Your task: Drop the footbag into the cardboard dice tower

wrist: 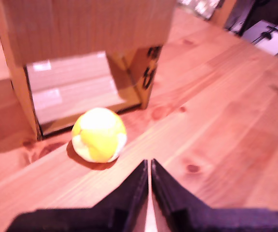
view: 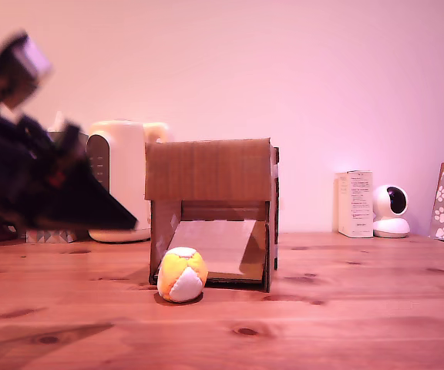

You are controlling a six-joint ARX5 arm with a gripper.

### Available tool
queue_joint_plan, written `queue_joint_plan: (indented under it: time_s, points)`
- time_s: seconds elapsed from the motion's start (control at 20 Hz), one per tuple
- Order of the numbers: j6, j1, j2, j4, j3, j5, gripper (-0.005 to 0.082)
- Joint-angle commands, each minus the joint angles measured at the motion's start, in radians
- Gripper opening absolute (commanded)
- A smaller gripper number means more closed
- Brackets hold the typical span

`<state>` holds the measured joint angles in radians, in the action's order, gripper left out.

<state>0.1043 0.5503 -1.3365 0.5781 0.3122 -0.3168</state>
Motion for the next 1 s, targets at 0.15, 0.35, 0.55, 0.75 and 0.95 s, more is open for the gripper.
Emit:
queue_joint_plan:
  time_s: [0.15,0.35,0.55,0.75,0.95]
  points:
    - [0.0,0.003,-0.142,0.149,0.02,0.027,0.0778]
    - [0.0,0.003,-0.226,0.203,0.056,0.065,0.0778]
    - [0.0,0.003,-0.307,0.214,0.117,0.068,0.0778]
    - [0.0,0.003,-0.389,0.212,0.181,0.092,0.0778]
    - [0.0,0.003,-0.466,0.201,0.238,0.091,0.0778]
